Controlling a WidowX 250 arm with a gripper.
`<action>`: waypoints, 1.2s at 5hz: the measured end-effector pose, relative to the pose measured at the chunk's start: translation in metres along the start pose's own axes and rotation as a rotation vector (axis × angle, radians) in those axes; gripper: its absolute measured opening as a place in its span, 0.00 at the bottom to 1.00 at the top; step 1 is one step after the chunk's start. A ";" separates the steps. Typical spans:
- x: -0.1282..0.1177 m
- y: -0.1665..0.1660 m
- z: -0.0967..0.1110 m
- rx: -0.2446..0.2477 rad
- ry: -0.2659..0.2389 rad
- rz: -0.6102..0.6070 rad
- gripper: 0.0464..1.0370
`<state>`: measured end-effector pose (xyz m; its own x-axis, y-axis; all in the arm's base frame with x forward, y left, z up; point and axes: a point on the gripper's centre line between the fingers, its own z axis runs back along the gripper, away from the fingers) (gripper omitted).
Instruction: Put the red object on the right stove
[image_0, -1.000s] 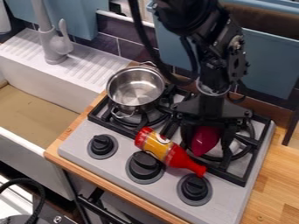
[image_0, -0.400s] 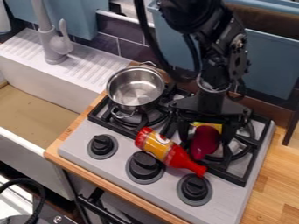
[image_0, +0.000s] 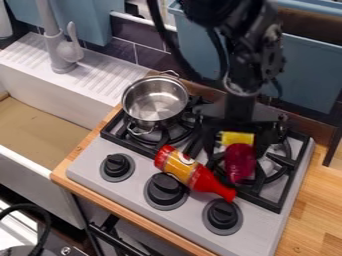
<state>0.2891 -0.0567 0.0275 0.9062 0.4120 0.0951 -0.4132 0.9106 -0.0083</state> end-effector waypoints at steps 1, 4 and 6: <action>0.002 0.002 0.008 0.011 0.022 0.003 0.96; 0.022 0.018 0.051 0.010 0.006 0.050 0.96; 0.047 0.052 0.051 0.017 -0.031 0.174 0.96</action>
<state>0.3055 0.0085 0.0824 0.8180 0.5616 0.1244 -0.5649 0.8251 -0.0104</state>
